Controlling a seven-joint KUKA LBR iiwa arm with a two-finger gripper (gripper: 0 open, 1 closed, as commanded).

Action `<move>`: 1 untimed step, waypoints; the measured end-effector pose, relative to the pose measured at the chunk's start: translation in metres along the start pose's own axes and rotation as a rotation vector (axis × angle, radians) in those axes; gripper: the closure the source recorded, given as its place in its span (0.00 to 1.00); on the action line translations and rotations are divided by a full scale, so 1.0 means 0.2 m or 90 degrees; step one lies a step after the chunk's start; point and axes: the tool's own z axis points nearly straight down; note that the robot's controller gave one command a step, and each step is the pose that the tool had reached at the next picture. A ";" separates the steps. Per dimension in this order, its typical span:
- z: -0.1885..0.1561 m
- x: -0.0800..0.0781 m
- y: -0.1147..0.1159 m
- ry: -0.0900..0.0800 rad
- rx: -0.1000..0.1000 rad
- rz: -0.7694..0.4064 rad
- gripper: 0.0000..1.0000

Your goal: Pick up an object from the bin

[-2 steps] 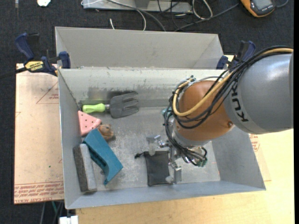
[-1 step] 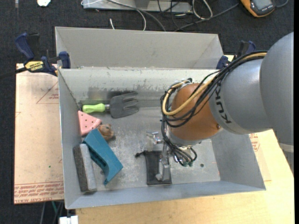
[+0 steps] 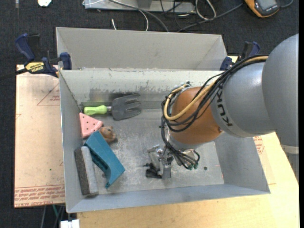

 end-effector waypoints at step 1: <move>-0.01 0.00 0.00 -0.002 0.000 -0.021 1.00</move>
Offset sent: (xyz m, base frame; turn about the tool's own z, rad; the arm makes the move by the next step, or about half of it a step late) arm -0.0002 -0.0001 0.0604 -0.0187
